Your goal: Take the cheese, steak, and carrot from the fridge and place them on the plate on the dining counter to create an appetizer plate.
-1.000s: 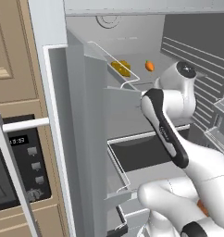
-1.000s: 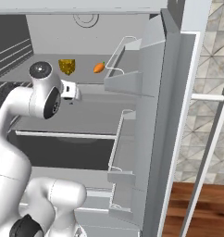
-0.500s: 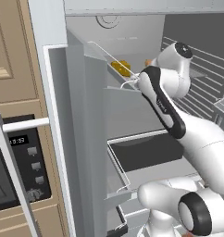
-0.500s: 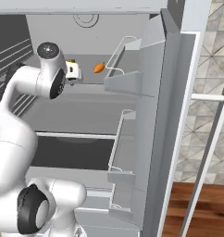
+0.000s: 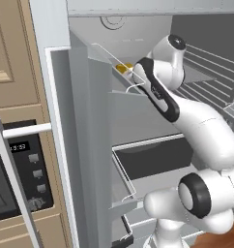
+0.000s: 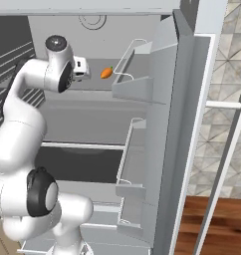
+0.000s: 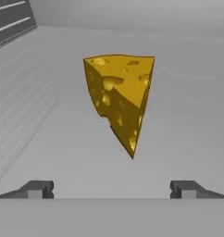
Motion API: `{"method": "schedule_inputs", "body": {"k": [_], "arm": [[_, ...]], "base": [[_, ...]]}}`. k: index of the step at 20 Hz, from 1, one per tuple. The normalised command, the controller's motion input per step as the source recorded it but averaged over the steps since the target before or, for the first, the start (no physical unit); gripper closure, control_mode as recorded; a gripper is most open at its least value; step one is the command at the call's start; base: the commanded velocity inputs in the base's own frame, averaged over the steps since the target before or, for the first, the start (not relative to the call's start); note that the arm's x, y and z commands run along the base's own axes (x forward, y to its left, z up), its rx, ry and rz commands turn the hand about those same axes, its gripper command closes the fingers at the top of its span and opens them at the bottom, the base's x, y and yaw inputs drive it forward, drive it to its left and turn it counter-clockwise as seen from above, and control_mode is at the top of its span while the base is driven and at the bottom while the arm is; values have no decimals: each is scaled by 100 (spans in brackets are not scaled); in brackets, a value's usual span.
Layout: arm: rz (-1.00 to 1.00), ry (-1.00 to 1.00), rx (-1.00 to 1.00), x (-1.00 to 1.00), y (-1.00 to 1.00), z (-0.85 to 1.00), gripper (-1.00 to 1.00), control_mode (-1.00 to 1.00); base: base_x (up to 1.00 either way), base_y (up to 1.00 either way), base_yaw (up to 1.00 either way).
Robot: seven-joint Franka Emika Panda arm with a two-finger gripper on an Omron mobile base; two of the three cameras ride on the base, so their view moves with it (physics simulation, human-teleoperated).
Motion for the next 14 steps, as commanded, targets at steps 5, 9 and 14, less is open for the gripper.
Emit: {"method": "schedule_inputs", "body": {"k": [5, 9, 14], "arm": [[0, -2, 0, 55, 0, 0, -100, -100], [0, -1, 0, 58, 6, 0, -100, -100], [0, 0, 0, 60, 14, 0, -100, -100]], "base": [[0, 0, 0], [0, 0, 0], [0, 0, 0]]}}
